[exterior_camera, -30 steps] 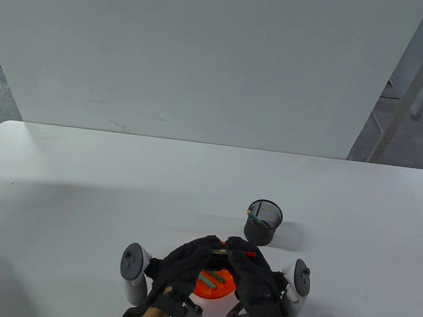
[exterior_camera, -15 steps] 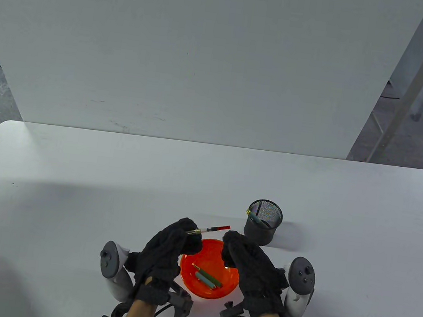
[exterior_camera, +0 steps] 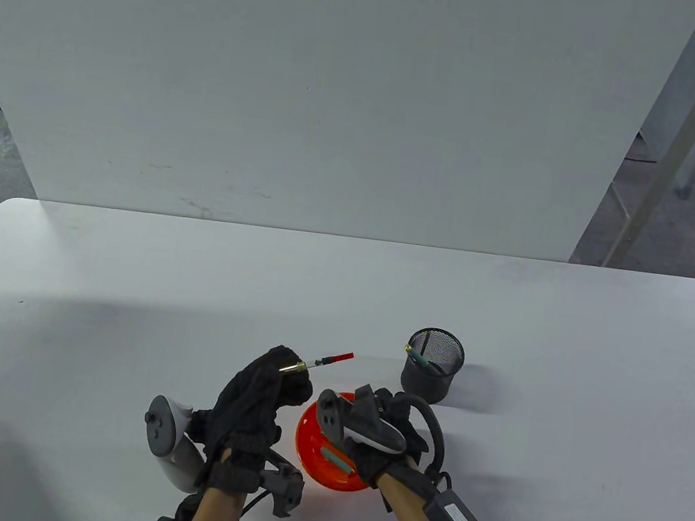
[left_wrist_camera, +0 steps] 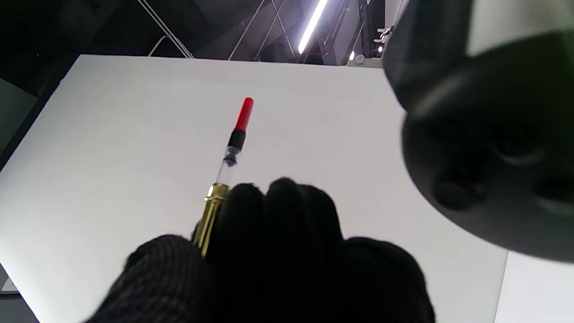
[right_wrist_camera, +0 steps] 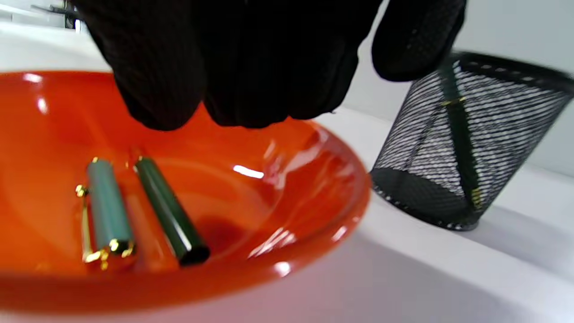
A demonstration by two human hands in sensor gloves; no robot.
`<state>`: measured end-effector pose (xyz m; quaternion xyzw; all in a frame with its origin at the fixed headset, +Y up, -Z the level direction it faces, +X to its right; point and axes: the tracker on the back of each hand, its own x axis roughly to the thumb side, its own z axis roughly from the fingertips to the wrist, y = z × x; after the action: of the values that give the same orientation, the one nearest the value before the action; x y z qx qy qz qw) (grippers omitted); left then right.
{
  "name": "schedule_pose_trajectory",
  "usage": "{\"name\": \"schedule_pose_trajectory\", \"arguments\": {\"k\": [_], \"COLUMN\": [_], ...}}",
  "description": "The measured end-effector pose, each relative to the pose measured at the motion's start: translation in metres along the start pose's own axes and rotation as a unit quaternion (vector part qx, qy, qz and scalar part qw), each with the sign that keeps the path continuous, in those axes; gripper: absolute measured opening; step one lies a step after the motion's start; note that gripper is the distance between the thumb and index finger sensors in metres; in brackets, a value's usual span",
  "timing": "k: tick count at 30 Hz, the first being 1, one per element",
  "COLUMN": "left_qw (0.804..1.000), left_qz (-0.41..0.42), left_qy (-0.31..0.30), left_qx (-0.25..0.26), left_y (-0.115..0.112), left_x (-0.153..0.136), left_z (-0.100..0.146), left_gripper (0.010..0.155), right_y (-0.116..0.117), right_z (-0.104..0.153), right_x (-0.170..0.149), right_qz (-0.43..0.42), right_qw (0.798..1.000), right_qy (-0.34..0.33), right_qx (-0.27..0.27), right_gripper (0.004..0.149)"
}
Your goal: Assemble fountain pens from components
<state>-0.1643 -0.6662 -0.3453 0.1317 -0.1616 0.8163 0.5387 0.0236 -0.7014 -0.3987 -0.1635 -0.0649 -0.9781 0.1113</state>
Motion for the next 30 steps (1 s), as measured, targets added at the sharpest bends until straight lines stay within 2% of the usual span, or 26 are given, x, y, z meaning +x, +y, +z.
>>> {"name": "schedule_pose_trajectory", "arguments": {"k": [2, 8, 16, 23, 27, 29, 30], "left_qw": [1.0, 0.999, 1.0, 1.0, 1.0, 1.0, 1.0], "left_qz": [0.021, 0.048, 0.028, 0.025, 0.023, 0.022, 0.024], "left_qy": [0.003, 0.0, 0.001, 0.007, 0.008, 0.008, 0.008], "left_qx": [0.005, 0.009, -0.002, -0.003, -0.005, 0.0, 0.002], "left_y": [0.003, 0.003, -0.001, -0.001, -0.001, 0.0, 0.001], "left_x": [-0.001, 0.001, 0.0, -0.001, -0.002, -0.002, -0.002], "left_z": [0.0, 0.0, -0.001, -0.001, -0.001, -0.001, -0.001], "left_gripper": [0.043, 0.042, 0.043, 0.043, 0.043, 0.043, 0.043], "right_y": [0.006, 0.015, 0.021, 0.019, 0.018, 0.012, 0.003], "right_z": [-0.003, -0.007, -0.007, -0.003, -0.004, 0.0, 0.006], "right_x": [0.004, 0.006, 0.012, 0.019, 0.024, 0.027, 0.028], "right_qz": [-0.029, 0.005, 0.012, 0.033, 0.043, 0.075, 0.09], "right_qw": [0.999, 0.999, 0.999, 0.999, 0.998, 0.996, 0.995], "right_qy": [-0.006, -0.005, -0.015, -0.007, -0.014, -0.026, -0.03], "right_qx": [0.019, 0.04, 0.045, 0.025, 0.049, 0.05, 0.029], "right_gripper": [0.048, 0.049, 0.047, 0.046, 0.047, 0.047, 0.047]}}
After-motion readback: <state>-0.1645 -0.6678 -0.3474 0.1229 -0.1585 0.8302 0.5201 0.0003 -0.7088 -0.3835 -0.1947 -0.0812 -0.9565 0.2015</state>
